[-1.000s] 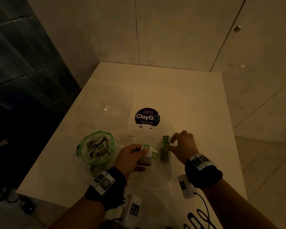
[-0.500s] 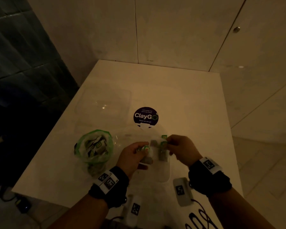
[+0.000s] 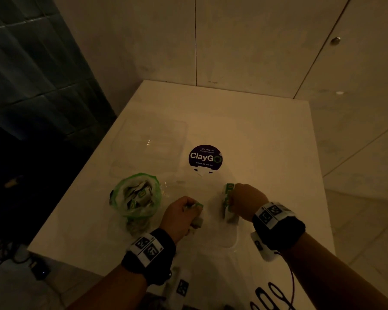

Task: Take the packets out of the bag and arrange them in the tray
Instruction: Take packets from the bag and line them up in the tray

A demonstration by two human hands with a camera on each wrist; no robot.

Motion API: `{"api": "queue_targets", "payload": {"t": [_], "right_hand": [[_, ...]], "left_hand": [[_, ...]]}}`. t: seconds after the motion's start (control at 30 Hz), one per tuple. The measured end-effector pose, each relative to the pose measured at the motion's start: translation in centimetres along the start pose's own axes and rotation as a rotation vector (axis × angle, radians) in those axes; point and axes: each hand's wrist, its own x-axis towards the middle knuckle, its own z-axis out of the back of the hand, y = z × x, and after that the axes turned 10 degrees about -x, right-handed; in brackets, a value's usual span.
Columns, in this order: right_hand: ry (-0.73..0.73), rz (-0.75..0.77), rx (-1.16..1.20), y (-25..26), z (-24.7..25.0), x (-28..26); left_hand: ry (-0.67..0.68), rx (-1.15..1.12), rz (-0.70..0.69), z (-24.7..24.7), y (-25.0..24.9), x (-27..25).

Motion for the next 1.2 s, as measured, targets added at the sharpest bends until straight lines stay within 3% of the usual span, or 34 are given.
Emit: {"api": "queue_targets", "payload": {"t": [0.1, 0.17, 0.27, 0.5, 0.6, 0.73, 1.0, 1.2], "right_hand": [[-0.073, 0.015, 0.027, -0.2, 0.4, -0.5], [-0.161, 0.036, 0.174, -0.6, 0.9, -1.2], [-0.092, 0.142, 0.489, -0.2, 1.6, -2.7], [-0.070, 0.200, 0.490, 1.4, 1.1, -3.6], [-0.042, 0.230, 0.535, 0.7, 1.7, -3.9], [-0.077, 0.159, 0.643, -1.5, 2.3, -4.2], [0.049, 0.051, 0.163, -0.3, -1.3, -2.1], [-0.122, 0.018, -0.168, 0.5, -2.5, -1.5]], "left_hand": [[0.032, 0.007, 0.007, -0.2, -0.3, -0.1], [0.064, 0.015, -0.002, -0.4, -0.4, -0.3], [0.123, 0.069, -0.043, -0.9, -0.5, -0.5], [0.161, 0.178, -0.089, -1.8, -0.1, -0.4], [0.134, 0.107, -0.069, -1.6, -0.3, -0.5], [0.043, -0.026, -0.050, -0.7, -0.4, -0.3], [0.047, 0.033, -0.028, 0.2, -0.2, -0.4], [0.071, 0.034, -0.037, 0.0, -0.1, -0.7]]}}
